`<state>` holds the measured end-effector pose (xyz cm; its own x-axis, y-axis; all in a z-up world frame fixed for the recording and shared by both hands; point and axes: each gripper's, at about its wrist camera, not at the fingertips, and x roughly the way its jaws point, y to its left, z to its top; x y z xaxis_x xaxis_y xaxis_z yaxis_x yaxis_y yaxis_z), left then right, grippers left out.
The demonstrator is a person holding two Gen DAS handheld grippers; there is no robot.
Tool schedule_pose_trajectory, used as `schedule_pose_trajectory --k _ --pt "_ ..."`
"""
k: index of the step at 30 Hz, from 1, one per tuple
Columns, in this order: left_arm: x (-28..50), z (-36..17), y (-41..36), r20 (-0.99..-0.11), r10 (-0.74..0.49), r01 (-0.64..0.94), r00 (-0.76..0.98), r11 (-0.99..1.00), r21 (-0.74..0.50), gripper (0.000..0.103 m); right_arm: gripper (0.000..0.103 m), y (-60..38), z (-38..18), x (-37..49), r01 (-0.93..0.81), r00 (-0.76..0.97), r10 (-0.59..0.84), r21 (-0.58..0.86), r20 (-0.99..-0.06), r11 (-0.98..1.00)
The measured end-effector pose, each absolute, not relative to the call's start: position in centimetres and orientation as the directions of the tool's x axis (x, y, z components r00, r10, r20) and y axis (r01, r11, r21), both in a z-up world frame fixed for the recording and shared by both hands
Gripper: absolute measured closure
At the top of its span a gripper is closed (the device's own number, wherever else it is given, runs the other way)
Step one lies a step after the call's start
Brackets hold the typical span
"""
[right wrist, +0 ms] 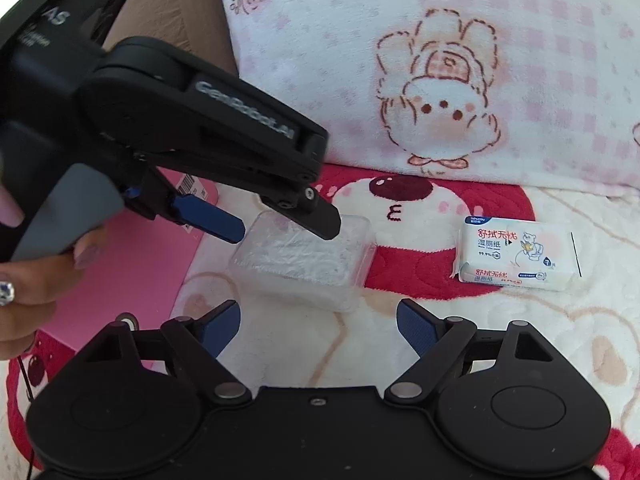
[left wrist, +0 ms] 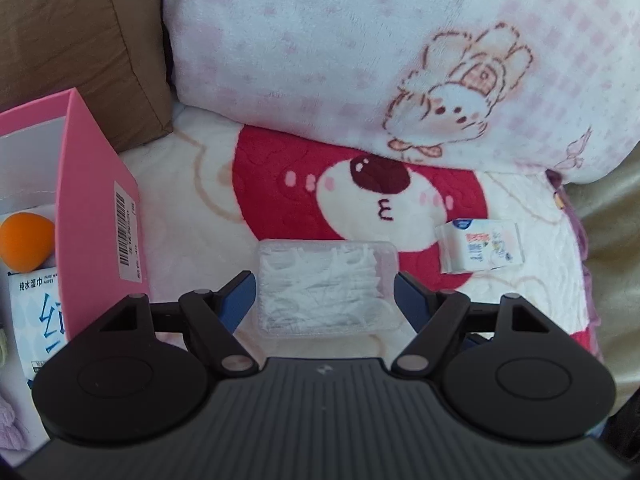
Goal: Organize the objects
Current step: 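Move the left gripper toward the clear case of white floss picks, then close the left gripper on the clear floss-pick case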
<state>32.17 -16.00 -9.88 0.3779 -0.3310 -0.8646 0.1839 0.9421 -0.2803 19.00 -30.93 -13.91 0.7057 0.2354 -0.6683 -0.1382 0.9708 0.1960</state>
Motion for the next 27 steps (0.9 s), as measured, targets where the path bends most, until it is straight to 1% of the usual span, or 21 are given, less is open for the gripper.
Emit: schedule_pose_trajectory --k 2,3,4,6,8,11,13,16,19,22,23,24,25,27 --pt "32.3 -10.5 -16.0 -0.869 -0.325 0.179 0.372 0.944 -0.277 0.028 0.026 -31.0 -14.1 19.2 -0.158 0.693 0.267 0.220 -0.670 0.963" --pt "32.4 -10.7 -15.9 -0.869 -0.327 0.171 0.371 0.944 -0.282 0.028 0.037 -31.1 -14.2 19.4 -0.174 0.679 0.292 0.239 -0.674 0.955" --pt "32.4 -10.9 -15.7 -0.867 -0.337 0.167 0.366 0.941 -0.295 0.028 0.041 -31.0 -14.2 19.5 -0.184 0.671 0.301 0.241 -0.677 0.953" --pt "32.5 -11.0 -15.7 -0.866 -0.341 0.165 0.366 0.939 -0.301 0.028 0.041 -31.0 -14.2 19.6 -0.191 0.676 0.290 0.220 -0.677 0.957" --pt "32.1 -11.0 -15.8 -0.864 -0.331 0.163 0.379 0.943 -0.289 0.033 0.041 -31.1 -14.3 20.0 -0.182 0.678 0.284 0.220 -0.678 0.958" --pt "31.5 -11.2 -15.9 -0.855 -0.335 0.171 0.395 0.942 -0.290 0.036 0.041 -31.5 -14.7 20.5 -0.156 0.689 0.272 0.229 -0.672 0.961" --pt "31.2 -11.2 -16.1 -0.855 -0.335 0.172 0.397 0.942 -0.290 0.039 0.038 -31.6 -14.9 20.4 -0.146 0.695 0.267 0.233 -0.667 0.961" --pt "30.6 -11.0 -16.5 -0.873 -0.346 0.173 0.342 0.937 -0.304 0.041 0.037 -31.8 -14.8 19.1 -0.133 0.706 0.250 0.222 -0.663 0.966" --pt "29.2 -10.9 -17.2 -0.870 -0.402 0.200 0.286 0.913 -0.356 0.042 0.035 -33.0 -15.0 17.0 -0.111 0.708 0.249 0.243 -0.661 0.964" --pt "27.7 -11.2 -18.2 -0.871 -0.427 0.224 0.243 0.898 -0.378 0.042 0.034 -33.8 -15.1 15.1 -0.111 0.695 0.249 0.241 -0.675 0.964" --pt "27.4 -11.4 -18.4 -0.871 -0.435 0.223 0.230 0.894 -0.388 0.042 0.033 -33.8 -15.0 14.6 -0.111 0.693 0.242 0.231 -0.679 0.967" --pt "27.1 -11.5 -18.6 -0.868 -0.449 0.222 0.213 0.887 -0.404 0.042 0.029 -33.9 -15.0 14.1 -0.109 0.693 0.234 0.221 -0.682 0.969" --pt "26.9 -11.7 -18.7 -0.863 -0.468 0.216 0.189 0.877 -0.429 0.042 0.022 -33.9 -14.9 13.7 -0.108 0.692 0.227 0.213 -0.685 0.971" --pt "26.5 -12.5 -19.0 -0.851 -0.509 0.201 0.129 0.854 -0.481 0.042 0.018 -34.0 -14.7 13.1 -0.084 0.692 0.201 0.199 -0.693 0.976"
